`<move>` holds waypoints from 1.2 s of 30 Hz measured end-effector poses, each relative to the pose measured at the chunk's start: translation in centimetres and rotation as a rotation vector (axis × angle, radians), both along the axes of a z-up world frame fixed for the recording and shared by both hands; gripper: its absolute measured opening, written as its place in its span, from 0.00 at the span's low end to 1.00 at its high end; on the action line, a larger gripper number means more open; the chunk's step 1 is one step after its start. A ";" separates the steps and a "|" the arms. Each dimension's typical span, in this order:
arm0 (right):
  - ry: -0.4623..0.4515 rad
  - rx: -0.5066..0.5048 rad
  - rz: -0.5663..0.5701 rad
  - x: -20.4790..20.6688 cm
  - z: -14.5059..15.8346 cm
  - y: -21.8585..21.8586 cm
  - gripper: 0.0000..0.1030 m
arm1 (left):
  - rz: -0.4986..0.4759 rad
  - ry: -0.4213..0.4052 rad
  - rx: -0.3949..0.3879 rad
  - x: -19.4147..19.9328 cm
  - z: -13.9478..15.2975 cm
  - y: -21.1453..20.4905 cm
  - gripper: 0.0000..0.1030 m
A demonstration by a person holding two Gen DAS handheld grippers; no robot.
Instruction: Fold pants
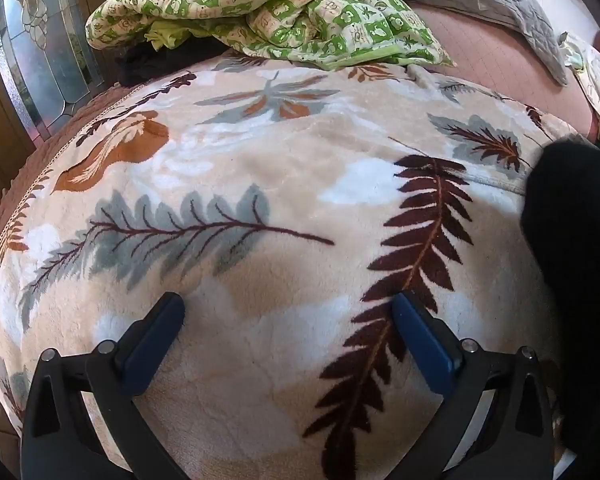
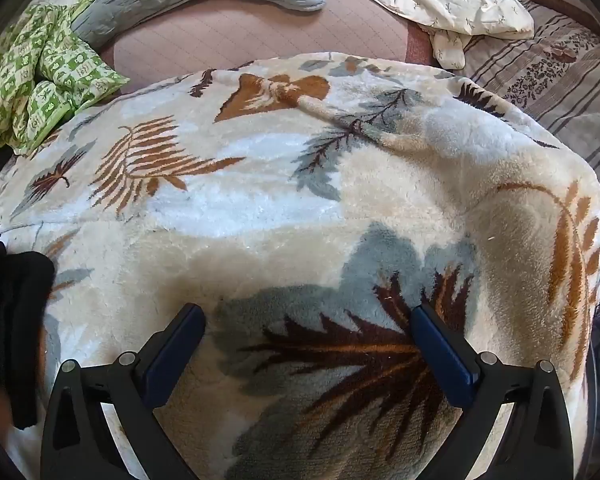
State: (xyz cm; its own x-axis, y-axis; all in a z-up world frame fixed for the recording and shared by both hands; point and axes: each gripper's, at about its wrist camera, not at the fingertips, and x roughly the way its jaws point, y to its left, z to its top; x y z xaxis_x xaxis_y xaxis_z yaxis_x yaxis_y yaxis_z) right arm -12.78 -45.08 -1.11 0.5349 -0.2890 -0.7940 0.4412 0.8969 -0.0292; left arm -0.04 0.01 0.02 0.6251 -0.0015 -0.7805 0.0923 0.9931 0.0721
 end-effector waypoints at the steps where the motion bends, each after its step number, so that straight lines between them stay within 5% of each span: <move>1: 0.001 0.000 0.000 0.0 -0.1 0.0 0.99 | 0.000 0.009 0.004 0.0 0.0 0.0 1.00; 36: 0.000 -0.002 0.002 0.3 0.5 -0.2 0.99 | -0.001 0.008 0.004 0.1 0.0 0.0 1.00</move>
